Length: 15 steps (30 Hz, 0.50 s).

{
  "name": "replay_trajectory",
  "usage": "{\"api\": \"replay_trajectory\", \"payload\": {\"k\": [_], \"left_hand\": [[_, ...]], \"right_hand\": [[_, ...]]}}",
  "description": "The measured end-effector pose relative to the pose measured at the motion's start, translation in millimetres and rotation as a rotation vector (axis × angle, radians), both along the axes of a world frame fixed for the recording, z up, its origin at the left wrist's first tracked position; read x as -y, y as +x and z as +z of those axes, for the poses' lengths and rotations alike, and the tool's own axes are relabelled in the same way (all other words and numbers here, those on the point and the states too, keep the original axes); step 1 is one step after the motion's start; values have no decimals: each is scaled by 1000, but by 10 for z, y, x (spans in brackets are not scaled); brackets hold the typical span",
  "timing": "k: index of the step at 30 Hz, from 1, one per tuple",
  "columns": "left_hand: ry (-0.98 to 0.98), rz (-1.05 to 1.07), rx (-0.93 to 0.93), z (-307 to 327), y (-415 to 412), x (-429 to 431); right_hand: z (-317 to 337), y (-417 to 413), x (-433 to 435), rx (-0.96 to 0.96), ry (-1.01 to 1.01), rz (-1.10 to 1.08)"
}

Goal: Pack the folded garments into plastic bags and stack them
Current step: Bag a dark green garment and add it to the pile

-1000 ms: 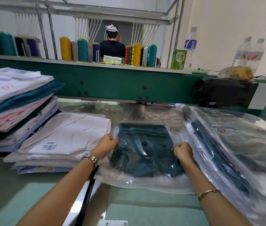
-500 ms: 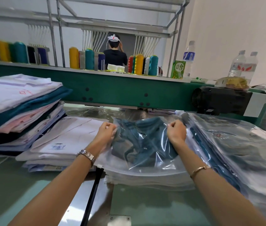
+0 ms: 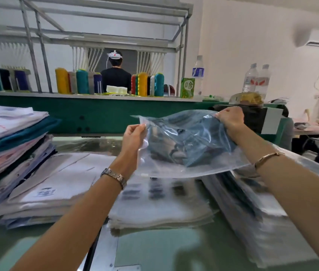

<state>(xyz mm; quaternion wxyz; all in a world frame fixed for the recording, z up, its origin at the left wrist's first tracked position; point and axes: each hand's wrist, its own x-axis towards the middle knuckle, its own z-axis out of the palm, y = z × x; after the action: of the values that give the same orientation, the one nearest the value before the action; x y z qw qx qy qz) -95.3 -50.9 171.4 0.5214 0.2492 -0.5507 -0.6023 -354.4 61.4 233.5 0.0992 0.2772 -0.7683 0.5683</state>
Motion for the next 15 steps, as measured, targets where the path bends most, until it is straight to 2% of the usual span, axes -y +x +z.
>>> {"api": "replay_trajectory", "payload": {"k": [8, 15], "left_hand": [[118, -347, -142, 40, -916, -696], [71, -503, -48, -141, -1543, -1153]], "right_hand": [[107, -869, -994, 76, -70, -125], [-144, -1411, -1746, 87, -74, -175]]}}
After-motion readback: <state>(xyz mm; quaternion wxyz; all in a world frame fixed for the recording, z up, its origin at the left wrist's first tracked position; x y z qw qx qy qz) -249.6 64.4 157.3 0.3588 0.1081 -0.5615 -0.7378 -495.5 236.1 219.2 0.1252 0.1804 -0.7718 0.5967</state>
